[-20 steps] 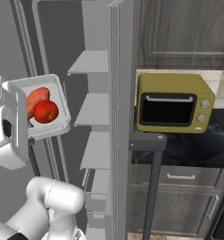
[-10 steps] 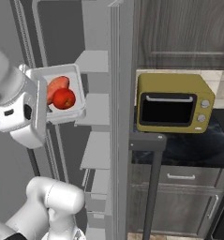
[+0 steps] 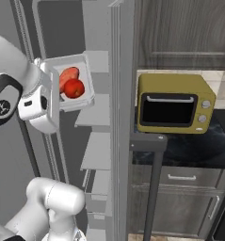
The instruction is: Take the sweet potato and tomato out of the freezer and place them in the tupperware container on the counter. Then put the tupperware containing the vegetables back in the freezer.
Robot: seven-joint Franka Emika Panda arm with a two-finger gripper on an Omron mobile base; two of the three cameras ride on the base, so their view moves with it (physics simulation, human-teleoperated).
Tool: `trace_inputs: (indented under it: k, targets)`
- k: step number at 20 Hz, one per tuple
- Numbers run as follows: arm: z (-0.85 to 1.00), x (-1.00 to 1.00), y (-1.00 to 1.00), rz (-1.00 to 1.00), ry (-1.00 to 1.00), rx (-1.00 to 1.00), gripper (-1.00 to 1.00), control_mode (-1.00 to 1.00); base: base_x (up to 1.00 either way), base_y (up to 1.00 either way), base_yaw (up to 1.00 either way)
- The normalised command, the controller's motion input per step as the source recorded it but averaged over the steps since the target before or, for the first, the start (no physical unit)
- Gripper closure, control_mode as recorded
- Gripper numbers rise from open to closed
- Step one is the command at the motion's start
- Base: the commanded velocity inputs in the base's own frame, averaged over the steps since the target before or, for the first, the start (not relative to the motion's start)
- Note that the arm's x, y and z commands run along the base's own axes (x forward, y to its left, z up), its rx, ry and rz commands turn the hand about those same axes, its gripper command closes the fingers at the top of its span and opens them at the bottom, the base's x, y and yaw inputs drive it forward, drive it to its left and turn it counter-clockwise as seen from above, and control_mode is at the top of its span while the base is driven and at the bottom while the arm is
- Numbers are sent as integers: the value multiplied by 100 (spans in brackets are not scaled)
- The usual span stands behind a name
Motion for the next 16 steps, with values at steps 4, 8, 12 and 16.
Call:
trace_inputs:
  k: [4, 8, 12, 16]
  targets:
    - [0, 47, 0, 0, -1, 3, 100, -100, 0, 0, 0]
    - [0, 39, 0, 0, -3, 7, 100, -100, 0, 0, 0]
    - [1, 34, 0, 1, -4, 7, 100, -100, 0, 0, 0]
    - [1, 31, 0, 2, -1, 6, 100, -100, 0, 0, 0]
